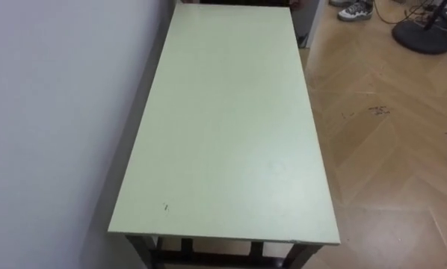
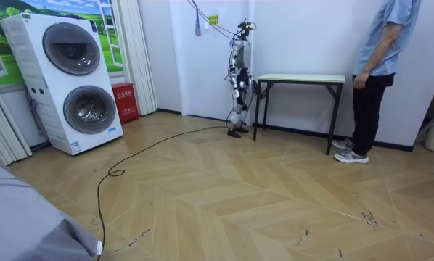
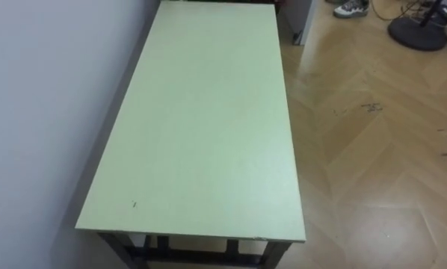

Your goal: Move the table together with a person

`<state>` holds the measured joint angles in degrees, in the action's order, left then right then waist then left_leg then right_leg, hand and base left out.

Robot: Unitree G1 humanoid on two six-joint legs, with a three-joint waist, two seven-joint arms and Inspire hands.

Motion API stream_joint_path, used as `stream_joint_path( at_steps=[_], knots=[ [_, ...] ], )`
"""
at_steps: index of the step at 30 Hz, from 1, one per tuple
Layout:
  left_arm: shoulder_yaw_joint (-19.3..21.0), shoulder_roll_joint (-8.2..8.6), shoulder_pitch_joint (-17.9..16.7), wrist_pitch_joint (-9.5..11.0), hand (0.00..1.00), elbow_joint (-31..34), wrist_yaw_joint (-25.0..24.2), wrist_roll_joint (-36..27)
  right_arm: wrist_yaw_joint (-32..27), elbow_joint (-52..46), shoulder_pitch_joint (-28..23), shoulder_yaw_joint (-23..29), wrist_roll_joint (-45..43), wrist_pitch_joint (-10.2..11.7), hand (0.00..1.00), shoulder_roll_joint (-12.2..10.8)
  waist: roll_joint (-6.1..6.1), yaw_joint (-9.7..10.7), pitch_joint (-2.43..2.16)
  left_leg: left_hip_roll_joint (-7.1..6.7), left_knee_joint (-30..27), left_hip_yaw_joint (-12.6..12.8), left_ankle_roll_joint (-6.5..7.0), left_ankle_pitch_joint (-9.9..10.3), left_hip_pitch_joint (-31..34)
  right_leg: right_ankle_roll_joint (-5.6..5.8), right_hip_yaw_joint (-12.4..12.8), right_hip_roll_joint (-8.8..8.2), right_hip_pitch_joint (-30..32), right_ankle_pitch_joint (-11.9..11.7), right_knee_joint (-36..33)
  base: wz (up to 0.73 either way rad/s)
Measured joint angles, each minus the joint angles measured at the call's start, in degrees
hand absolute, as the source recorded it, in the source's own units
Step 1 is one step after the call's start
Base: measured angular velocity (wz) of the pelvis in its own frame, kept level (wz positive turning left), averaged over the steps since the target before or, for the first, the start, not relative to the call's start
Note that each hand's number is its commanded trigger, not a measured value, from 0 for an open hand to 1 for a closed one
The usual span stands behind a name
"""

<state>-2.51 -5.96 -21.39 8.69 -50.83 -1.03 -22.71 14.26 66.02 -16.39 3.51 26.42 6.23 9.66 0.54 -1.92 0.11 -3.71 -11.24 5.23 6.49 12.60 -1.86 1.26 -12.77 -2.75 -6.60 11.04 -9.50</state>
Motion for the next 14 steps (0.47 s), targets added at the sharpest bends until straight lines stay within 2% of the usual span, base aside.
stream_joint_path(
  at_steps=[4,7,14],
  knots=[
    [4.8,1.7,2.1,-0.6,0.0,-4.1,2.0,5.6,-2.4,2.2,0.8,1.1,-0.7,-0.1,0.0,-0.7,0.07,0.0,-0.03,-0.09,0.7,0.0,-0.03,0.0,-1.1,0.0,0.0,0.08,-1.2,0.0,0.9,0.0],
    [6.4,2.28,2.5,-1.4,0.0,-4.4,4.1,9.0,-4.1,2.7,1.9,1.2,-2.5,-1.0,0.0,-0.8,0.39,0.1,-0.05,-0.04,0.8,-0.1,-0.14,-0.1,-1.1,0.0,-0.2,0.14,-1.2,0.0,0.9,0.0],
    [7.0,2.94,3.4,-3.1,0.0,-4.3,8.0,13.4,-6.0,2.9,3.6,1.1,-5.5,-3.4,0.0,-1.0,0.83,0.0,-0.02,0.03,0.8,-0.2,-0.29,-0.2,-1.5,-0.01,-0.1,0.2,-1.2,0.0,0.9,0.0]
  ],
)
